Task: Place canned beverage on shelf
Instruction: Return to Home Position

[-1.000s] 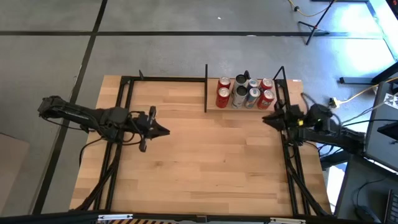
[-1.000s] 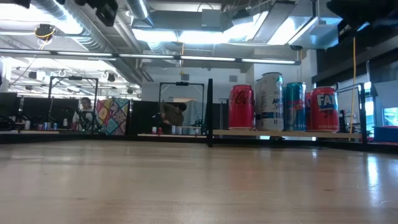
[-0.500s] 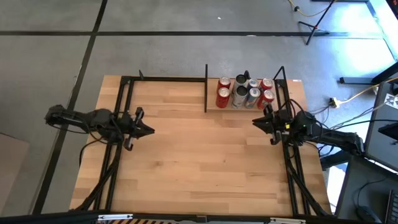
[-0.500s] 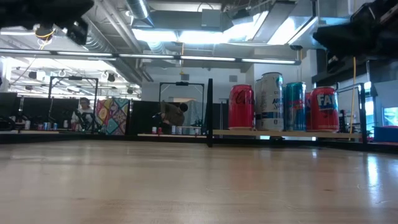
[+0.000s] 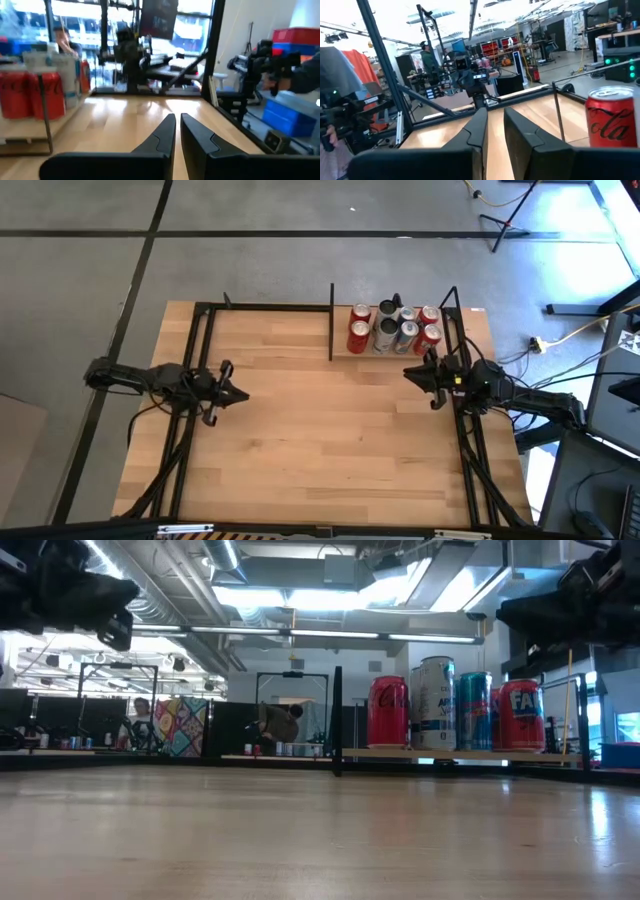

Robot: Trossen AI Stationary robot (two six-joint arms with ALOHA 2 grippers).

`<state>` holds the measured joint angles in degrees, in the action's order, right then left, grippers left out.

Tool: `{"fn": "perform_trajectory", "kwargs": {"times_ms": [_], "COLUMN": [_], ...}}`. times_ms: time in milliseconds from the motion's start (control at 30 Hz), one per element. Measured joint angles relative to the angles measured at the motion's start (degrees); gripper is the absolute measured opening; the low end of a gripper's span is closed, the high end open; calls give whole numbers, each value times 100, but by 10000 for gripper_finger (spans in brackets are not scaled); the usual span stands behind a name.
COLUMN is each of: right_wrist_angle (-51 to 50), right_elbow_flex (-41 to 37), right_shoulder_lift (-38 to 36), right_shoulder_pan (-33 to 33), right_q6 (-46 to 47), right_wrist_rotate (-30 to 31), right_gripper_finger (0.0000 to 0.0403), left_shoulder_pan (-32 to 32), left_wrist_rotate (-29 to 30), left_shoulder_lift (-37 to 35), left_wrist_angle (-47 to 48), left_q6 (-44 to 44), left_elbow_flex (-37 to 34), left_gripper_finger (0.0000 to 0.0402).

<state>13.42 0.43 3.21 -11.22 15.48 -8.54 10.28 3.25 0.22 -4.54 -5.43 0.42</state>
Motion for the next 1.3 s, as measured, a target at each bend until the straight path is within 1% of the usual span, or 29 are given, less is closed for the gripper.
{"fn": "perform_trajectory", "kwargs": {"times_ms": [67, 133, 200, 533, 1300], "right_wrist_angle": [-81, -223, -307, -1072, -1063], "right_elbow_flex": [0, 0, 0, 0, 0], "right_shoulder_lift": [3, 3, 3, 1, 3], "right_shoulder_pan": [0, 0, 0, -4, -4], "right_q6": [47, 55, 90, 78, 75], "right_wrist_rotate": [15, 9, 11, 9, 2], "right_gripper_finger": [51, 51, 51, 51, 51], "left_shoulder_pan": [0, 0, 0, 0, 0], "left_wrist_rotate": [46, 142, 215, 219, 219], "left_shoulder_lift": [-12, -10, -8, 55, 55], "left_wrist_angle": [-15, 192, 198, 245, 243], "left_q6": [87, 109, 10, -13, -13], "left_elbow_flex": [2, -1, 1, 1, 1], "left_gripper_finger": [21, 21, 21, 21, 21]}}
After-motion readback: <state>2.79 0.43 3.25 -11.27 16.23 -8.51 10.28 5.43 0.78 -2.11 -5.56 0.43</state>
